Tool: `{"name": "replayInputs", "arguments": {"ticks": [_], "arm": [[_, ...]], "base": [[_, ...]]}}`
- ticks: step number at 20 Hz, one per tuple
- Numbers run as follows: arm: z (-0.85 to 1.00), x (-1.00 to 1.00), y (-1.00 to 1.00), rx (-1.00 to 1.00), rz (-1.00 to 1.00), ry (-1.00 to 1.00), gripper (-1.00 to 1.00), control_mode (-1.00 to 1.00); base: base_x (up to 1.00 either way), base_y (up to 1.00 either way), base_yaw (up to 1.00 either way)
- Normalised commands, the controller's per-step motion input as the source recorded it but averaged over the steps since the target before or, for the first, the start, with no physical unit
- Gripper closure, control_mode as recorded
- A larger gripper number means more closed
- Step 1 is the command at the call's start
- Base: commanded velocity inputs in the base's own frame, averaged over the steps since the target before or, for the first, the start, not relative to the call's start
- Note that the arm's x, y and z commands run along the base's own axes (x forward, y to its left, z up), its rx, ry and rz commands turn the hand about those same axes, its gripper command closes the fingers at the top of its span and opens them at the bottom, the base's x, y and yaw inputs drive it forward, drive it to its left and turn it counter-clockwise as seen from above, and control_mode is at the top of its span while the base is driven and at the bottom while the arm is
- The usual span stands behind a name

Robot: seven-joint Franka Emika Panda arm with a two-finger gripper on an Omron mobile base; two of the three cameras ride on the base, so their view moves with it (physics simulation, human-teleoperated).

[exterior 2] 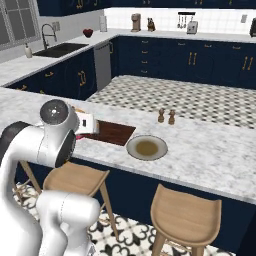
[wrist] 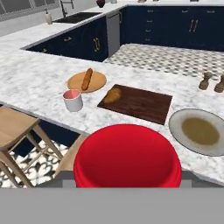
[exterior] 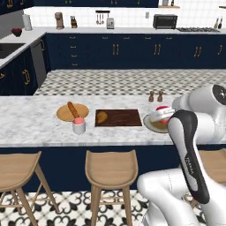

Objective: From the different types of pastries on the counter, select a croissant and place it on the cutting board. Then retrieve a jar of jam from the cabinet and place it alongside the croissant on the cutting board.

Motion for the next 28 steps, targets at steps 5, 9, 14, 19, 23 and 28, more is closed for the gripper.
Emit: {"name": "replayInputs", "arguments": {"ticks": [5, 9, 14, 19, 23, 28], "arm": [[-0.6, 0.94, 0.03, 0.0, 0.24, 0.02, 1.0, -1.0], [-0.42, 0.77, -0.01, 0.03, 0.24, -0.03, 1.0, -1.0], [-0.28, 0.81, -0.02, 0.06, 0.22, -0.01, 1.0, -1.0], [-0.24, 0.8, -0.02, 0.03, 0.22, 0.0, 1.0, -1.0], [-0.39, 0.78, 0.0, 0.0, 0.22, 0.0, 1.0, -1.0], [-0.34, 0.71, 0.0, 0.0, 0.16, 0.0, 1.0, -1.0]], "base": [[0.0, 0.0, 0.0], [0.0, 0.0, 0.0], [0.0, 0.0, 0.0], [0.0, 0.0, 0.0], [0.0, 0.0, 0.0], [0.0, 0.0, 0.0]]}}
